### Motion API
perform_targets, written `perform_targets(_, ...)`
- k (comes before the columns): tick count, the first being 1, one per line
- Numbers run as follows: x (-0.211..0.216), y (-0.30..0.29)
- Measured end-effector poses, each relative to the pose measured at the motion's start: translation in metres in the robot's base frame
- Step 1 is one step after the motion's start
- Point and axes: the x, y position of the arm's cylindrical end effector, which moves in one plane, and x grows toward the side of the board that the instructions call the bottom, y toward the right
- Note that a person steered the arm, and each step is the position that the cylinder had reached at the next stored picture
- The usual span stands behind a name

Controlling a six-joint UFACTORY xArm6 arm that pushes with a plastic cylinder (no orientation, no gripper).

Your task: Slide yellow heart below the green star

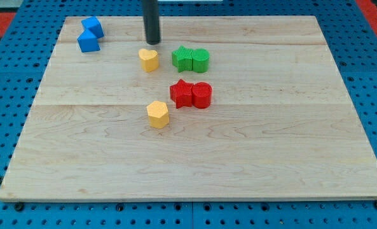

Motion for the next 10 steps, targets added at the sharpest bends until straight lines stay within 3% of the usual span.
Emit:
perform_targets(2, 0.027, -0.044)
perform_targets(4, 0.061, 0.01)
perform_targets(7, 0.132, -0.018)
perform_targets(8, 0.145, -0.003)
perform_targets(9, 0.129, 0.024)
perform_targets(10, 0.117, 0.014)
